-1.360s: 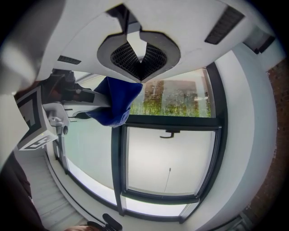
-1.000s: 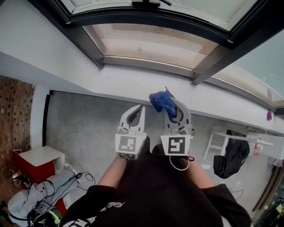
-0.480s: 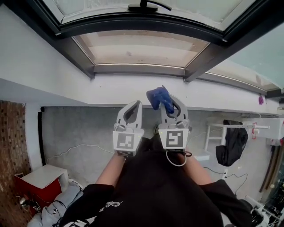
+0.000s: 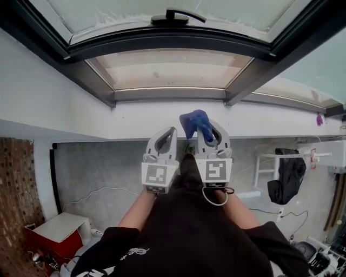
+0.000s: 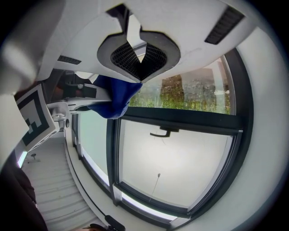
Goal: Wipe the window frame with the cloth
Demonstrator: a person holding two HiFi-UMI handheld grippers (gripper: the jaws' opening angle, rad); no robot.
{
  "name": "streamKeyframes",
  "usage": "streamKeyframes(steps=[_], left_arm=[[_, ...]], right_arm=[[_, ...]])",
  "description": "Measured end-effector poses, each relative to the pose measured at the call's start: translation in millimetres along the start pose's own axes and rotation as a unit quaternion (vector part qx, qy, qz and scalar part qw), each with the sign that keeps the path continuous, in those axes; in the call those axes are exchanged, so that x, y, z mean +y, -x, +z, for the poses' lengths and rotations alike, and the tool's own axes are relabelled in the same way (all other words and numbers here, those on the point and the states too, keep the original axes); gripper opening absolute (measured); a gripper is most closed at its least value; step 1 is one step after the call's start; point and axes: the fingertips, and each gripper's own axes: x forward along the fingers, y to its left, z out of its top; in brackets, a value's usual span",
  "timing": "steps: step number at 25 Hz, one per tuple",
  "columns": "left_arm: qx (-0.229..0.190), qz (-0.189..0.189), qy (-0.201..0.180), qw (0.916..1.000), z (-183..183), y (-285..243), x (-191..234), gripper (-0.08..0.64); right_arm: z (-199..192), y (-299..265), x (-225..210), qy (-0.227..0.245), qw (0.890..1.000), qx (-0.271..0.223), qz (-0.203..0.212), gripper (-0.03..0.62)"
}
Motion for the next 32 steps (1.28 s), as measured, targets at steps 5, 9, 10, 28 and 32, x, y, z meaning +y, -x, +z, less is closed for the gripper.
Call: streamKeyframes(steps=[5,9,10,28,32], left_arm=[[0.009,-0.023,-0.006,0.9997,3.3,-36.3,-6.1,0.005],[0.016,-0.037,-0.013,0.9991,10.1,-74.9,-10.9,0.005],[0.019,-0.039,-0.014,0.999,11.5,-85.0,-12.6,0.005],[0.06,-0.108,-0.035,0.9917,12.5,-251.5,-59.7,0.005],[0.092,-0.091,-0.028,0.9913,7.6,-261.4,-48.9,0.005]], right_arm=[[-2.9,-16.0,-29.2,-0.004,1.0,-0.001,-0.026,0.037],[-15.4,-33.5,-67.8,-0.025,0.998,0.005,-0.054,0.037],[-17.8,-38.0,-80.1,-0.043,0.997,0.009,-0.062,0.037],[-103.1,-117.4,-283.5,-0.205,0.948,0.005,-0.242,0.037],[-111.7,-135.4,-308.8,-0.221,0.937,0.0,-0.272,0.037]])
